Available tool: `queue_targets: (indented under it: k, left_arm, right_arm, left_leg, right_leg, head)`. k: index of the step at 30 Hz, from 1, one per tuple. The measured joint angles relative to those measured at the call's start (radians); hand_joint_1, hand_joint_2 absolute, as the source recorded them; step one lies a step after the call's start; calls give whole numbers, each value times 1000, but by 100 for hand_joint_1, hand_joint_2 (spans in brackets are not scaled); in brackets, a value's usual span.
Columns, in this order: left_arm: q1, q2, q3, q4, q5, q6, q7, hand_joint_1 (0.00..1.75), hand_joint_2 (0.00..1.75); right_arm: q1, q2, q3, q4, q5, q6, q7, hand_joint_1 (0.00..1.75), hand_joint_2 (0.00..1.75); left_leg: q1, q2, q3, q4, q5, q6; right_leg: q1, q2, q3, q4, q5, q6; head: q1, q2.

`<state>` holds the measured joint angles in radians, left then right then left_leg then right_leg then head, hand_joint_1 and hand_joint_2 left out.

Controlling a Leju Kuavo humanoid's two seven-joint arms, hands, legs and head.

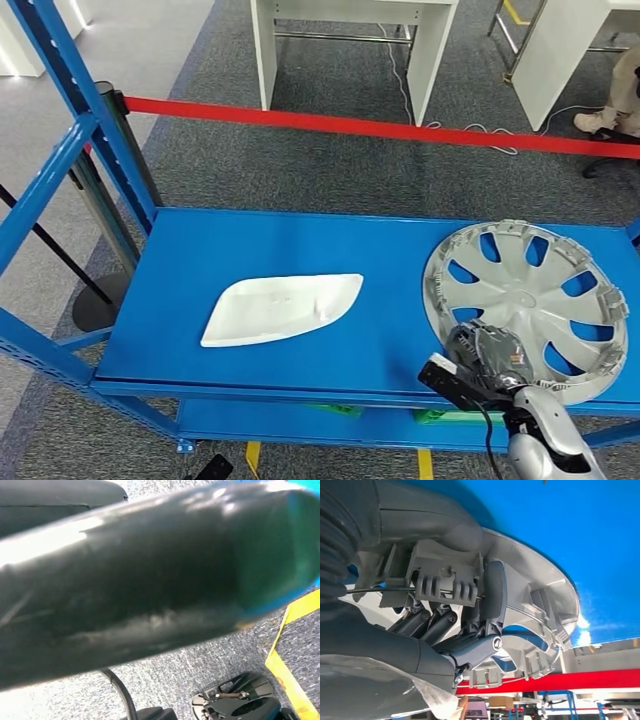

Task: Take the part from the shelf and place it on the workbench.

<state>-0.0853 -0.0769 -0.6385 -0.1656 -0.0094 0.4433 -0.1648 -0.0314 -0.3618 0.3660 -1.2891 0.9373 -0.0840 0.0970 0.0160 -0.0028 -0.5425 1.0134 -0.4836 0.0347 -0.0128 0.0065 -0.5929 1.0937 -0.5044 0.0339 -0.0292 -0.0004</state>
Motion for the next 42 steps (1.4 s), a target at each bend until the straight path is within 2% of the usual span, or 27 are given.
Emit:
queue_targets:
  k: [2,4,6,8,9,10,11,12,13,14,16,17,20,22,23,25,26,27,28,30,31,33,35,37,38,41,42]
  left_arm:
    - [-2,-1,0,0,0,0,0,0,0]
    - [-3,-2,0,0,0,0,0,0,0]
    - [-3,-1,0,0,0,0,0,0,0]
    - [-3,0,0,0,0,0,0,0,0]
    - [-3,1,0,0,0,0,0,0,0]
    - [-1,1,0,0,0,0,0,0,0]
    - [0,1,0,0,0,0,0,0,0]
    - [2,2,0,0,0,0,0,0,0]
    - [3,2,0,0,0,0,0,0,0]
    - [4,2,0,0,0,0,0,0,0]
    - [3,2,0,0,0,0,0,0,0]
    - [4,1,0,0,0,0,-1,0,0]
    - [8,2,0,0,2,2,-2,0,0]
    - [11,2,1,0,3,5,-6,0,0]
    - [11,2,1,0,4,5,-9,0,0]
    - [12,1,1,0,5,6,-12,0,0]
    - [13,1,1,0,5,6,-13,0,0]
    - [14,1,1,0,6,6,-13,0,0]
    - [14,1,1,0,7,6,-13,0,0]
    - [13,0,1,0,10,6,-14,0,0]
    - [13,0,1,0,11,7,-14,0,0]
    - [12,0,1,0,12,7,-15,0,0]
    - [12,1,1,0,12,8,-15,0,0]
    - [12,1,1,0,12,8,-14,0,0]
    - [11,1,1,0,12,9,-14,0,0]
    - [13,1,2,0,12,9,-15,0,0]
    - [15,1,2,0,12,9,-15,0,0]
  right_arm:
    - [0,-2,3,-7,0,-1,-3,175,175]
    - [0,-3,6,-13,0,-1,-5,175,175]
    - [0,-3,9,-18,0,-2,-5,175,175]
    - [1,-3,10,-21,0,-2,-5,175,175]
    - [1,-3,11,-21,0,-2,-5,175,175]
    - [2,-3,11,-21,0,-2,-5,164,175]
    - [3,-3,11,-21,0,-4,-5,120,175]
    - [4,-3,11,-22,1,-9,-5,76,175]
    - [7,-3,10,-23,4,-20,-3,33,131]
    - [11,-4,7,-26,10,-36,1,0,87]
    - [23,-7,-4,-37,29,-71,14,0,0]
    - [30,-11,-13,-45,37,-84,20,0,0]
    - [58,-23,-52,-73,52,-112,25,0,0]
    - [78,-26,-85,-95,71,-132,23,0,0]
    - [85,-26,-103,-105,85,-144,19,0,0]
    - [99,-26,-139,-128,113,-170,9,0,0]
    - [107,-26,-155,-139,124,-181,4,0,0]
    - [114,-26,-168,-149,132,-189,-1,0,0]
    - [120,-26,-179,-160,137,-194,-4,0,0]
    - [125,-26,-199,-180,141,-201,-12,0,0]
    - [125,-25,-209,-190,143,-207,-18,0,0]
    - [128,-23,-229,-212,152,-230,-37,0,0]
    - [134,-18,-244,-232,175,-262,-55,0,0]
    - [138,-12,-257,-254,205,-297,-66,0,0]
    - [138,-9,-263,-264,220,-313,-68,0,0]
    - [145,1,-280,-287,252,-337,-68,0,0]
    - [149,4,-285,-293,255,-339,-67,0,0]
  left_leg:
    - [-1,0,-1,1,0,-9]
    - [0,-1,-3,-1,3,-21]
    - [3,-1,-7,9,-6,-32]
    - [4,0,-40,88,-56,-41]
    - [4,0,-70,155,-92,-44]
    - [4,0,-100,223,-122,-47]
    - [5,0,-121,272,-136,-50]
    - [5,0,-125,284,-130,-51]
    - [7,0,-110,254,-103,-53]
    - [9,0,-80,191,-65,-54]
    - [11,-1,-20,61,-14,-53]
    - [11,-2,-8,27,-7,-49]
    - [6,-4,-14,17,-6,-26]
    - [5,-4,-16,14,-2,-11]
    - [5,-4,-18,13,0,-5]
    - [2,-4,-21,13,0,0]
    - [0,-4,-22,13,0,1]
    - [0,-4,-22,13,0,1]
    - [-1,-4,-22,14,0,1]
    - [-1,-5,-19,14,-2,-1]
    - [-3,-6,-19,15,-4,-4]
    - [-6,-6,-22,16,-4,-13]
    - [-7,-7,-24,16,-3,-23]
    - [-6,-6,-30,34,-20,-33]
    - [-5,-5,-45,71,-44,-37]
    - [-6,-4,-132,264,-132,-41]
    - [-6,-4,-149,300,-137,-40]
  right_leg:
    - [5,0,50,-94,23,-7]
    - [9,0,58,-108,23,-12]
    - [7,-2,61,-118,30,-23]
    - [2,-8,65,-127,37,-32]
    - [2,-10,65,-128,37,-35]
    - [2,-11,64,-128,36,-36]
    - [2,-12,65,-127,36,-36]
    - [2,-12,65,-127,36,-36]
    - [1,-12,66,-126,35,-35]
    - [0,-12,67,-124,34,-32]
    - [1,-11,63,-112,28,-21]
    - [3,-10,58,-106,26,-14]
    - [0,-9,44,-99,26,3]
    - [-5,-9,25,-68,2,11]
    - [-6,-9,1,-21,-25,14]
    - [-6,-8,-68,121,-88,17]
    - [-6,-8,-99,179,-106,17]
    - [-6,-8,-114,205,-103,17]
    - [-6,-8,-108,188,-82,15]
    - [-7,-8,-51,58,-9,11]
    - [-6,-8,-16,-11,15,9]
    - [-3,-6,18,-79,28,5]
    - [-2,-4,18,-81,27,-4]
    - [-4,-6,20,-84,28,-17]
    - [-6,-7,21,-85,29,-23]
    - [-2,-10,22,-85,28,-33]
    - [1,-10,22,-85,27,-34]
  head:
    - [-1,0]
    - [-1,0]
    - [-2,0]
    - [-4,0]
    - [-4,0]
    - [-4,0]
    - [-4,0]
    - [-4,0]
    - [-4,0]
    - [-4,0]
    - [-5,0]
    - [-5,0]
    - [-6,0]
    - [-4,0]
    - [-2,0]
    - [0,0]
    - [0,0]
    - [0,0]
    - [0,0]
    - [0,0]
    - [0,0]
    - [-2,0]
    - [-3,0]
    - [-4,0]
    - [-6,0]
    - [-8,0]
    - [-7,0]
